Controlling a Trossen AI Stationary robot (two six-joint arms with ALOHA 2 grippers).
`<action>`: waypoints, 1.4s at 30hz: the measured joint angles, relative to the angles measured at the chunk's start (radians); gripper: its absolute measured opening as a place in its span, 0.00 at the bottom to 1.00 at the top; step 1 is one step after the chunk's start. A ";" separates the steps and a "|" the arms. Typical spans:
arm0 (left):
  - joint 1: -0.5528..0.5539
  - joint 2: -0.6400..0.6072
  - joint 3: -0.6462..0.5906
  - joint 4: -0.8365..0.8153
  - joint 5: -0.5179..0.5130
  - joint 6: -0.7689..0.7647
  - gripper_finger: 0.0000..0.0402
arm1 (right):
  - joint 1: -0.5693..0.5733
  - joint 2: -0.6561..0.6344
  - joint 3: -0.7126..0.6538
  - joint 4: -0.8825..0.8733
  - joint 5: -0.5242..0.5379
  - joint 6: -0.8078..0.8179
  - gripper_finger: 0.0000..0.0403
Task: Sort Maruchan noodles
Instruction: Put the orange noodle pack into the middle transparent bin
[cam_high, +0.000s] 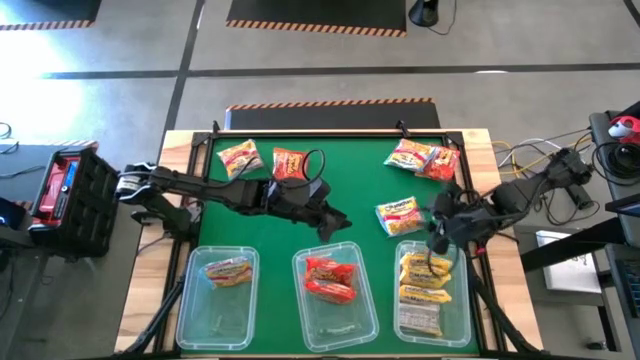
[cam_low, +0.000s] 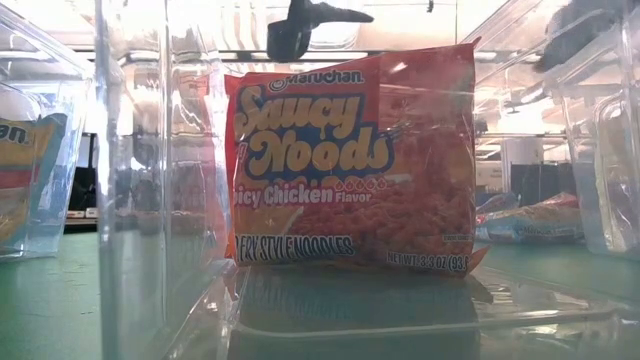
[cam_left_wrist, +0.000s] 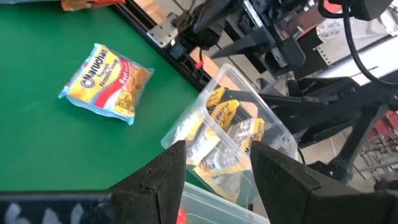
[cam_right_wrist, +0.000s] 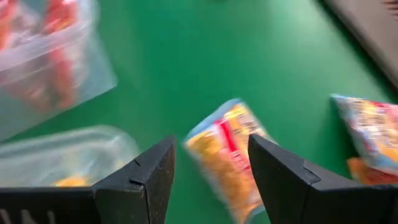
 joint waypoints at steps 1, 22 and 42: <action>0.006 0.000 0.000 0.000 0.000 0.000 0.41 | -0.030 0.001 -0.004 -0.001 0.006 -0.004 0.47; 0.257 0.000 0.000 -0.044 0.193 0.102 0.41 | -0.670 0.107 -0.178 0.528 -0.461 -0.297 0.46; 0.478 0.020 -0.014 -0.665 -0.134 0.261 0.41 | -0.943 0.508 -0.178 1.155 -0.801 -0.199 0.46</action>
